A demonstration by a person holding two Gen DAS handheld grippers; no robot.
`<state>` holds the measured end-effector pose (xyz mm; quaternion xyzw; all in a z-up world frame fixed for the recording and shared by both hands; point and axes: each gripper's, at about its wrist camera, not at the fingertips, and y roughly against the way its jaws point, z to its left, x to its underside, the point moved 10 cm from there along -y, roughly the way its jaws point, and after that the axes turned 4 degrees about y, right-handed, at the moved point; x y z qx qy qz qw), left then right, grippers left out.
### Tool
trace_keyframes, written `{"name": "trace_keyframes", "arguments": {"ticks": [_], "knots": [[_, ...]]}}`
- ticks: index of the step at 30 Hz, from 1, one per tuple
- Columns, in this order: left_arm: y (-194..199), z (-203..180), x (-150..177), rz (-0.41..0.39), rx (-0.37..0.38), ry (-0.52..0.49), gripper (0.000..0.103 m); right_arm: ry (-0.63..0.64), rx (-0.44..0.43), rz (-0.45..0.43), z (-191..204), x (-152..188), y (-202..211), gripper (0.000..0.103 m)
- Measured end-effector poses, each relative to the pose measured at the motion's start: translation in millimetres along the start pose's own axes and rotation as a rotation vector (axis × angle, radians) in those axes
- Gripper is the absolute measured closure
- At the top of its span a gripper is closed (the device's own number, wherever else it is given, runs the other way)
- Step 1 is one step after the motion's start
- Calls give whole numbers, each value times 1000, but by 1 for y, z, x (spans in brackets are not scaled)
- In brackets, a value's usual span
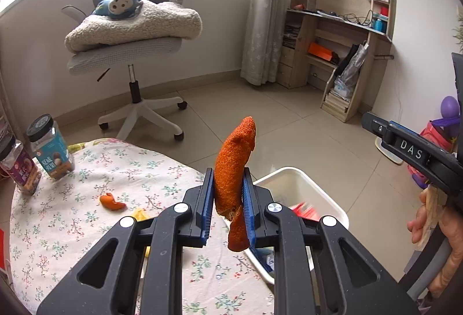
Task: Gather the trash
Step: 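Open the left gripper over the bin to drop the orange snack, then move both grippers back over the table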
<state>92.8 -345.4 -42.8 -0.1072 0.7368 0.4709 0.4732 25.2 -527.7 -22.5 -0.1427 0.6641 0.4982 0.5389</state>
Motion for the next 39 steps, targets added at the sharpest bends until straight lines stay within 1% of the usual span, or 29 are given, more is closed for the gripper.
{"name": "trace_keyframes", "arguments": {"ticks": [3,5,7,11,13,14,15,16,18,21,23,24,27,31,35,39], "knots": [[-12,-23,2,27,31,-6,84,-53,26,-7,-25,-3,1,39],[-18,-36,3,39,46,-14,84,-82,39,-16,-38,-5,2,37],[-23,-49,5,51,61,-20,84,-97,57,-27,-51,-6,4,32],[-35,-73,7,79,99,-20,82,-124,86,-39,-67,-7,5,27],[-40,-82,10,97,127,-16,82,-138,96,-42,-73,-8,5,22],[-42,-85,10,101,133,-16,78,-144,101,-45,-76,-8,6,21],[-43,-87,10,97,129,-20,63,-149,107,-49,-78,-9,6,20],[-42,-88,9,88,126,-27,51,-150,110,-53,-79,-9,7,20],[-40,-88,6,68,118,-38,50,-147,115,-65,-78,-10,9,16],[-37,-77,2,56,95,-29,47,-121,122,-71,-71,-9,10,15],[-34,-65,-1,41,71,-7,40,-89,129,-83,-62,-10,12,12],[-32,-58,-3,34,55,5,37,-71,133,-93,-57,-10,14,8],[-28,-37,-7,23,11,27,30,-7,144,-127,-37,-12,21,7],[-22,-5,-9,-3,-56,51,28,75,166,-145,-9,-10,25,7],[-15,27,-7,-16,-104,79,26,125,146,-131,21,-3,22,7],[-7,57,-2,-21,-141,111,24,171,107,-115,55,2,20,7]]}}
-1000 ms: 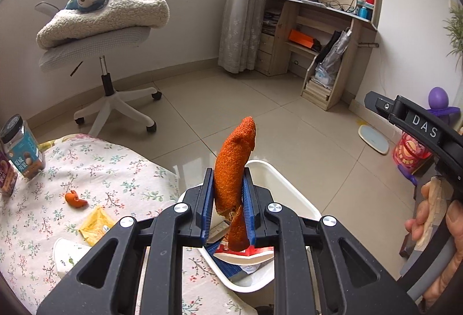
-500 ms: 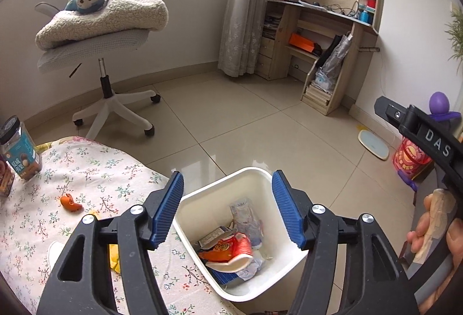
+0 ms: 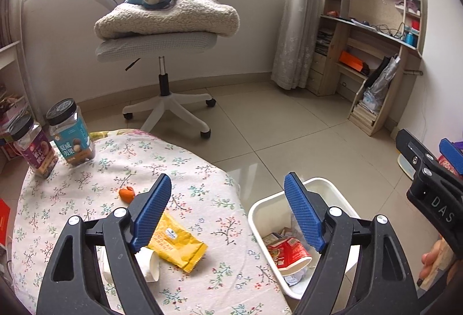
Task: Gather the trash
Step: 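Move both grippers back over the table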
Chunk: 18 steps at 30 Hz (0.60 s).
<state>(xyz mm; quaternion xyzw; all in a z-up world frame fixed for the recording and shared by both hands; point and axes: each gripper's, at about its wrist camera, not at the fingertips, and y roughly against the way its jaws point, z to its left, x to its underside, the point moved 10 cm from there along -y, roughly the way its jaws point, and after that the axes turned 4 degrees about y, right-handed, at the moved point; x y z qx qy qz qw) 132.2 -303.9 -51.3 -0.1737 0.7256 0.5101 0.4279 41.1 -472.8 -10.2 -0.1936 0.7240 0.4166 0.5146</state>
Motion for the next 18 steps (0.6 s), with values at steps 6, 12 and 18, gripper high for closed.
{"name": "trace_keyframes", "arguments": {"ticks": [6,12,18], "knots": [[2,53,6,8,-53,65,23,85,-34,-4,52,0,4,7],[3,96,11,32,-96,123,23,135,-70,8,97,1,4,7],[11,138,11,27,-136,176,22,191,-115,22,143,5,5,7]]}}
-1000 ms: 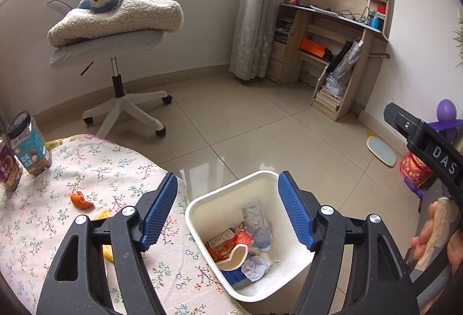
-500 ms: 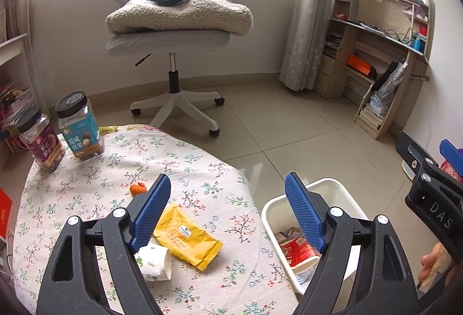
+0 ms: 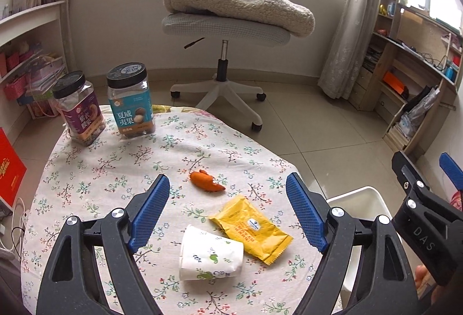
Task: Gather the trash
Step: 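Move both grippers back over the table, then grasp the small orange item with the right gripper while the left approaches the white tissue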
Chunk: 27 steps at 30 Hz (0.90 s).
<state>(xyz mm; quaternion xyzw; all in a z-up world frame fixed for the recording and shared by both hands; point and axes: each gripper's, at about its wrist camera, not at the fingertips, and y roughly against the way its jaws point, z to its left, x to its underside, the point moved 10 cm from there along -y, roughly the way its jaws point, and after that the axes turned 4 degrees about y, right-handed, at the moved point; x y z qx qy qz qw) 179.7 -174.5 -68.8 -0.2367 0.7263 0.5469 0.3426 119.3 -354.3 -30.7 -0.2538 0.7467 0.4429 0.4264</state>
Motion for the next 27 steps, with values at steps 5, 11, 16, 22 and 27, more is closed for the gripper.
{"name": "trace_keyframes", "arguments": {"ticks": [5,11,16,22,27], "knots": [[-2,36,0,10,-46,34,21,37,-34,9,35,-4,-4,7],[-5,83,2,27,-103,80,21,78,-83,38,78,-4,-13,7],[-7,124,5,44,-145,120,21,155,-145,76,127,-1,-30,7],[-8,174,9,77,-185,185,21,340,-221,181,190,23,-79,7],[-13,202,19,124,-200,231,21,523,-353,358,247,61,-128,7]]}}
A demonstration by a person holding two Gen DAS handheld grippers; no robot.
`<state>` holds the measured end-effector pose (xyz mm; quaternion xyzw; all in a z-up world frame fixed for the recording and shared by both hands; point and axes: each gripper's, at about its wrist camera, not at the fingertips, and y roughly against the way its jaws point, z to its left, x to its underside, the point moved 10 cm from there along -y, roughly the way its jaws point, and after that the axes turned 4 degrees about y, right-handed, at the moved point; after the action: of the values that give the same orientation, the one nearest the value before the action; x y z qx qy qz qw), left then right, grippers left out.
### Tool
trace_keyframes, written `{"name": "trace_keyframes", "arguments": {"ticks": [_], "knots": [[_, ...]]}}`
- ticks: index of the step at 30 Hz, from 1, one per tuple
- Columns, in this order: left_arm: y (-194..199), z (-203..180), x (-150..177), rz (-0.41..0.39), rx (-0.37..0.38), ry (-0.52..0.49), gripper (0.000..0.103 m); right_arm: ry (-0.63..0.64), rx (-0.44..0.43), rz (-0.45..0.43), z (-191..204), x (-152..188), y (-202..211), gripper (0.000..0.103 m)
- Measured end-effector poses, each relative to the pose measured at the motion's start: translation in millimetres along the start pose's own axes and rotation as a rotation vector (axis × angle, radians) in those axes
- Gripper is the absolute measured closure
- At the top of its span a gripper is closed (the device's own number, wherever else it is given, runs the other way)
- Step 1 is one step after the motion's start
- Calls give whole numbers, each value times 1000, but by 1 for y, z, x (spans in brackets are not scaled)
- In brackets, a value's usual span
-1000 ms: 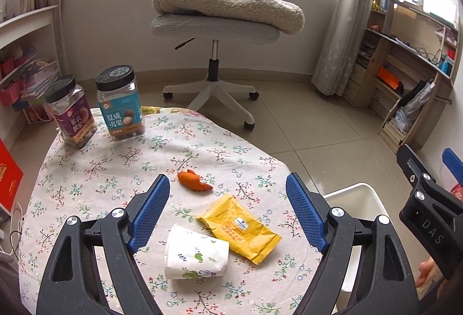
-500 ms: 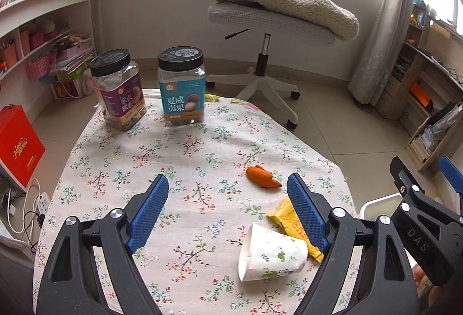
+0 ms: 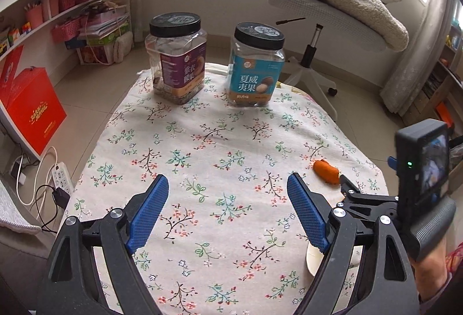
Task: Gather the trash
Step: 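Grasp the small orange item with the right gripper while the left approaches the white tissue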
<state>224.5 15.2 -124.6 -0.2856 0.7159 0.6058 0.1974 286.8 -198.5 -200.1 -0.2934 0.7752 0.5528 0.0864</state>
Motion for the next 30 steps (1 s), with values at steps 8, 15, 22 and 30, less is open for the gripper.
{"name": "trace_keyframes", "arguments": {"ticks": [8,15,22,30], "knots": [[-7,10,4,56,17,11,21,-51,-235,188,23,-1,-63,30],[-5,-5,17,113,67,-53,21,-142,-318,161,27,5,-48,85],[5,-34,57,286,180,-248,21,-141,-295,80,13,23,7,86],[27,-63,165,544,292,-698,21,-169,-293,15,-8,44,57,86]]}}
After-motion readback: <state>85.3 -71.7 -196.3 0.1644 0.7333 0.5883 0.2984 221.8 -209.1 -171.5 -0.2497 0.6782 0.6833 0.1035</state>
